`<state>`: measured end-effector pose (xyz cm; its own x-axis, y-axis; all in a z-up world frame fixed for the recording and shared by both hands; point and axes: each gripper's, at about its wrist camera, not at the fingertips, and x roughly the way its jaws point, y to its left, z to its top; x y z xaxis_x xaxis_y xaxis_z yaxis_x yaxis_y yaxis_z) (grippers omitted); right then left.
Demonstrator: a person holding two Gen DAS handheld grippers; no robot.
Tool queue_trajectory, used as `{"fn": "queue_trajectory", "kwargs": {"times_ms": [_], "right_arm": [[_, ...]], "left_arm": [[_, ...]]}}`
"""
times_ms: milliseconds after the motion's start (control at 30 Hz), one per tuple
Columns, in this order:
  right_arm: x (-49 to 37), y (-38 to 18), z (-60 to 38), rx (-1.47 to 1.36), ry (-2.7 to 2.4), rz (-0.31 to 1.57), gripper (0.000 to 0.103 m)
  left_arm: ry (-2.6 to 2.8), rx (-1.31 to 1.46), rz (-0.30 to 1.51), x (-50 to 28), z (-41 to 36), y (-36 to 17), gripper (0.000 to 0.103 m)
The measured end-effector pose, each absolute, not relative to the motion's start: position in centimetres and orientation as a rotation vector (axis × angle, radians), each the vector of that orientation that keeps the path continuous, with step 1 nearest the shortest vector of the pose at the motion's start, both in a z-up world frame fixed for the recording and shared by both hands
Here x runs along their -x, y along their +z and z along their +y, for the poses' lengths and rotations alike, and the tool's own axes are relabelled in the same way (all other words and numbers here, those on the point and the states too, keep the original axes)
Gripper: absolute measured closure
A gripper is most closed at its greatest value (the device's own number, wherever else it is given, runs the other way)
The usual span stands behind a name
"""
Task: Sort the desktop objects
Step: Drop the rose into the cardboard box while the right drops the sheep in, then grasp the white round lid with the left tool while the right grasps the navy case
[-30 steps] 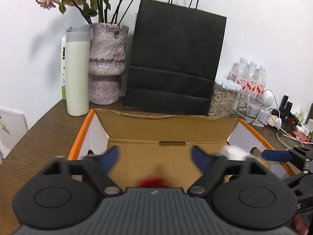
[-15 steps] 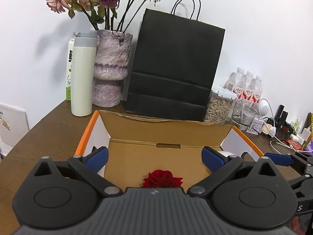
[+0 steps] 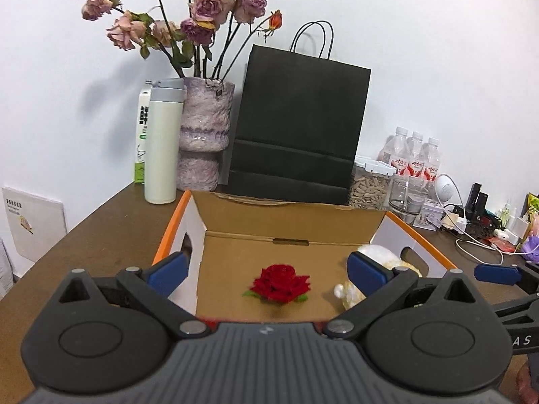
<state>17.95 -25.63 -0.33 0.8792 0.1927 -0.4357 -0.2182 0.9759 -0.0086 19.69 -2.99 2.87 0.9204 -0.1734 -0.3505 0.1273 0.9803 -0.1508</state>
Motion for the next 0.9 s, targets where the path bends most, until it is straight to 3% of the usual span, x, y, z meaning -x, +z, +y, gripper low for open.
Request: {"fn": "queue_trajectory", "kwargs": {"times_ms": [533, 900], "right_arm": [[-10.5, -2.7, -27.7, 0.004, 0.193, 0.525, 0.000], [-13.5, -4.6, -27.4, -0.082, 0.147, 0.683, 0.000]], "left_arm": [[-0.107, 0.109, 0.400, -13.0, 0.1, 1.1, 0.000], [-0.068, 0.143, 0.435, -12.8, 2.5, 0.0, 0.000]]}}
